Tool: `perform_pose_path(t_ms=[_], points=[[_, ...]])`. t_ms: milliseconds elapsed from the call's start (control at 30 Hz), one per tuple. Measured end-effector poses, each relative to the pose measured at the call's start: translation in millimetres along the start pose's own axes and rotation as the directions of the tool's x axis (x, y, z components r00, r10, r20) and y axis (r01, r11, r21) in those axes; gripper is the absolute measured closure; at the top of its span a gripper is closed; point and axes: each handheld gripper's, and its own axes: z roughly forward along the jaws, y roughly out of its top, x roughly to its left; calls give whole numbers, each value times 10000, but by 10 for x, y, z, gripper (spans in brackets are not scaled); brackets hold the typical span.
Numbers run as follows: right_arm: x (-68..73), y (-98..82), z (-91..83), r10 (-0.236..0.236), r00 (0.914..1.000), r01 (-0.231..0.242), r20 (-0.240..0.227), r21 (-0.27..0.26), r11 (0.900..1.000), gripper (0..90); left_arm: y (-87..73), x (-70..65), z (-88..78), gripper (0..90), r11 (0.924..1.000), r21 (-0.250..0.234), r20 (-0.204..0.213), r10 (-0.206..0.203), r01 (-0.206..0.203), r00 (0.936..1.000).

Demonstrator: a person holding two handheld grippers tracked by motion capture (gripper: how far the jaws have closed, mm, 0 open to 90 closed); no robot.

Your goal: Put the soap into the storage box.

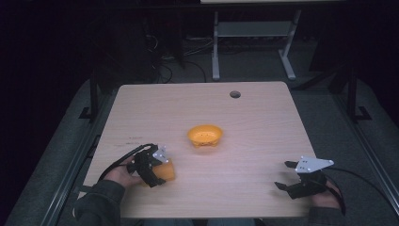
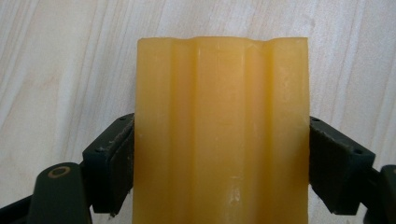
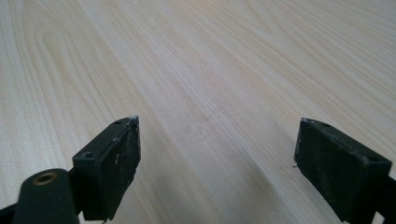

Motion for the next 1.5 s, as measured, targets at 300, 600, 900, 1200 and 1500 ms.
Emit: perform_pose_path(t_ms=[300, 600, 900, 1200, 1500], points=[[-3, -7, -13, 57, 10000, -57, 54, -52, 10000, 140, -3, 20, -14, 206, 10000, -26, 74, -21, 22, 10000], [-4, -9, -20, 116, 9999, -115, 51, -96, 9999, 140, 5, 8, -46, 210, 9994, -264, -35, -203, 202, 9998], [-2, -9, -24, 142, 9999, -141, 42, -113, 9998, 140, 49, 13, -142, 210, 9980, -631, -228, -98, 83, 9997], [-10, -10, -35, 197, 9998, -195, 87, -131, 9997, 140, 164, 75, -303, 211, 9932, -1165, -436, -55, 3, 9990], [-23, -16, -34, 187, 9998, -186, 66, -164, 9997, 140, 313, 148, -371, 211, 9941, -1056, -521, 207, -262, 9984]])
